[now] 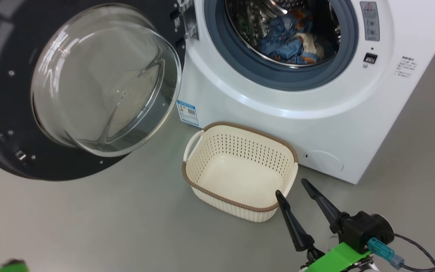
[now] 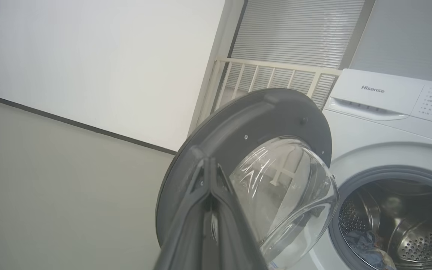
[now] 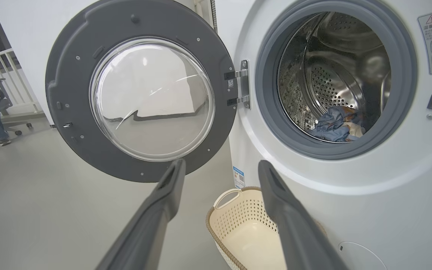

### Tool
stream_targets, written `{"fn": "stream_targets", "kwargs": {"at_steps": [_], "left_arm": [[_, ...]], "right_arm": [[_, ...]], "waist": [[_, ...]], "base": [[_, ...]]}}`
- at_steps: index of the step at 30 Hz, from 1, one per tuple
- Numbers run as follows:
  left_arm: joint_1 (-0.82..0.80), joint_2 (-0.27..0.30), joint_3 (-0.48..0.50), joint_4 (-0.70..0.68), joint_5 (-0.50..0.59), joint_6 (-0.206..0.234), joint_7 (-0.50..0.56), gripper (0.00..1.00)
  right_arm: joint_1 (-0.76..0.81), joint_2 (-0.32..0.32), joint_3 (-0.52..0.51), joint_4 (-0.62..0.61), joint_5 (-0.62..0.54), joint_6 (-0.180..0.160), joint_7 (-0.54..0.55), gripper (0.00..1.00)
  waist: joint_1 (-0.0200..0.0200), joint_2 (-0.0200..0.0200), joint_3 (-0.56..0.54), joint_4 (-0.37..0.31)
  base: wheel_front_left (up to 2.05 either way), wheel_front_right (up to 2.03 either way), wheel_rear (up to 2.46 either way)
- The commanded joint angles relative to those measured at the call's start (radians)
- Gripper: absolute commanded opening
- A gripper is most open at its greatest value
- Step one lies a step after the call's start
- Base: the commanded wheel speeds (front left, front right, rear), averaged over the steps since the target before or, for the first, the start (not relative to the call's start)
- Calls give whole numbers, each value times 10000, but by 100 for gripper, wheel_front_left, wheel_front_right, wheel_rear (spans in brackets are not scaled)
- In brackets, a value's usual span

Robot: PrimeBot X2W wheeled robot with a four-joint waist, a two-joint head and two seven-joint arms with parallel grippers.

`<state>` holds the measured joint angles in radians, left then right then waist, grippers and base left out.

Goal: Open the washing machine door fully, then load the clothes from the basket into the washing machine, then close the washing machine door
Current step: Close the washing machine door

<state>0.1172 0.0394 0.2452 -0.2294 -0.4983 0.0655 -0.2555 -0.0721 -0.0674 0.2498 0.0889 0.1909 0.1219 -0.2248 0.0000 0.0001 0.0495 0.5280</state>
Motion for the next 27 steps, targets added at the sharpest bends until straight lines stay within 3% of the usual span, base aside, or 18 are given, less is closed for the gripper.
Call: {"fn": "stream_targets", "kwargs": {"at_steps": [1,6,11,19,27], "left_arm": [[-764,108,745,-391,-37,-164,-63,0],[-2150,257,2043,82,-683,-793,-63,0],[-3620,1381,3129,1688,-1563,-1271,-56,0],[-6168,3596,4540,5604,-3841,-1316,1254,0],[-8318,4860,5011,9025,-5655,-1140,3178,0]], "right_arm": [[31,-24,161,-407,-128,88,103,100],[291,-165,-44,-897,-350,88,429,100],[438,-289,-175,-1502,-541,88,787,100],[441,-586,-106,-2057,-623,88,1181,100],[171,-820,51,-2301,-626,88,1359,100]], "waist": [[0,-1,305,8],[0,-1,697,-10],[0,-1,1142,-266],[0,-1,1758,-816],[0,-1,2209,-1278]], "base": [[0,0,0],[0,0,0],[0,0,0],[0,0,0],[0,0,0]]}}
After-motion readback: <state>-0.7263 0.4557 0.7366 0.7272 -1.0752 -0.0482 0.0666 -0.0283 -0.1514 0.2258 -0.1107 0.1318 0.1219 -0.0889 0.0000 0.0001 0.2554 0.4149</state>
